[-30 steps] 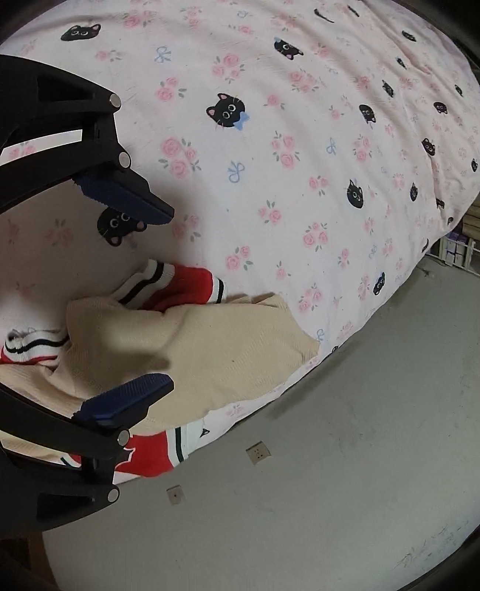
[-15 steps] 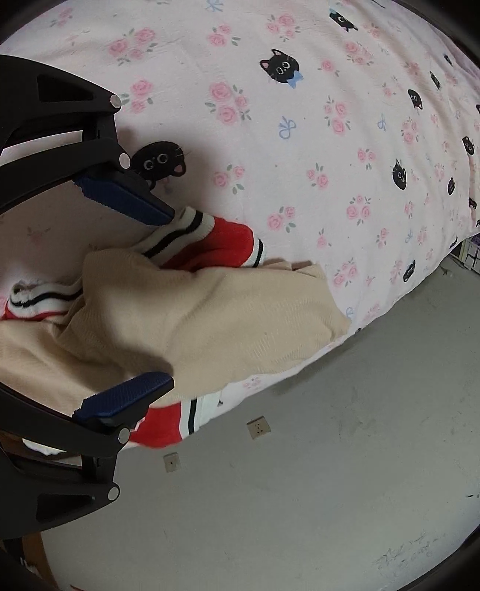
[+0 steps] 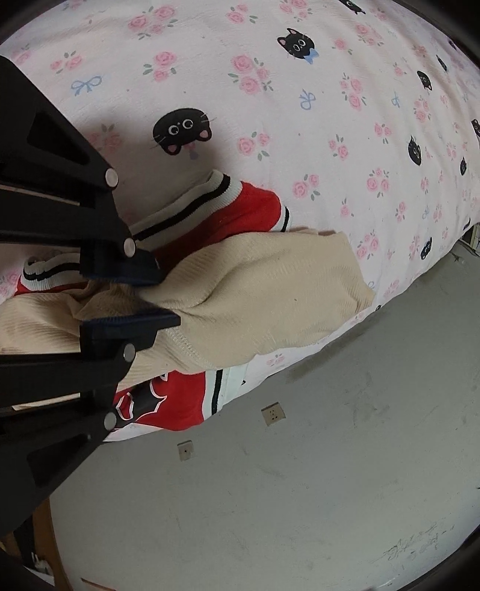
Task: Fold clothes
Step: 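Close the left gripper on the sweater edge beside the right gripper, then carry the sweater with both grippers off the jersey and lay it on the duvet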
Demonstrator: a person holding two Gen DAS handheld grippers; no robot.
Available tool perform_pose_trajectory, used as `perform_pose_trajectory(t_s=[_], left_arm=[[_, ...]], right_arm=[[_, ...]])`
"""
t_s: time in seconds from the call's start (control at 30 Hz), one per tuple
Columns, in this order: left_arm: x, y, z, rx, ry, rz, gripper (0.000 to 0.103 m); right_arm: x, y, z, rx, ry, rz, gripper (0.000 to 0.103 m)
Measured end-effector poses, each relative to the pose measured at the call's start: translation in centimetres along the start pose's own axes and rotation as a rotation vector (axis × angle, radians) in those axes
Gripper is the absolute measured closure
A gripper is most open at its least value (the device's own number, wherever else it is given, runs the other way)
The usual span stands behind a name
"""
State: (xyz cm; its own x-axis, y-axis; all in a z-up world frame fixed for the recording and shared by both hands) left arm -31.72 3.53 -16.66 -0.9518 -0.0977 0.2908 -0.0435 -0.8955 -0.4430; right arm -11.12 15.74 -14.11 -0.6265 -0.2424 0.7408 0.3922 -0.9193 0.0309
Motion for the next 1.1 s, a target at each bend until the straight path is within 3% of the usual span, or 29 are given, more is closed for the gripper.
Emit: perform_pose_trajectory(t_s=[0.17,0.4,0.57,0.8,1.0,1.1], left_arm=[[-0.3,0.4,2.0,-0.023,-0.038,0.014,0.096],[-1.4,1.2,8.0,-0.069,-0.138,0.033,0.096],[-2.3,4.5,12.2,-0.064,-0.200,0.083,0.096],[-7.1,10.5,18.8,-0.008,-0.310,0.177,0.096],[-13.6,17.1,25.0,0.073,-0.394,0.280,0.096],[-17.7,21.4,27.4,0.134,-0.409,0.346,0.096]], right_arm=[[0.1,-0.4,0.2,0.020,-0.005,-0.017,0.099],[0.5,-0.2,2.2,0.081,-0.048,-0.020,0.099],[0.6,0.3,3.2,0.147,-0.034,-0.033,0.099],[1.8,4.2,5.5,0.298,-0.039,0.024,0.099],[3.0,11.6,6.9,0.417,-0.038,0.144,0.099],[2.7,16.0,6.7,0.508,0.002,0.191,0.099]])
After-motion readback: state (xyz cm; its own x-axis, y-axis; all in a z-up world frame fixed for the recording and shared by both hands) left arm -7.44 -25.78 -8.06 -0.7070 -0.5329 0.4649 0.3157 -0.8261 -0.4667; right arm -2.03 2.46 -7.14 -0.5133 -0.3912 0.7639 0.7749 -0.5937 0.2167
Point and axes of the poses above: each gripper's, at about its wrist camera, not at the fingertips, and z roughly against the way its jaws point, y to its left, x to its top, the point moved 3 cm from there along -z, roughly the way its jaws point, and after that the axes turned 8 degrees about x, right-handed, at the moved point
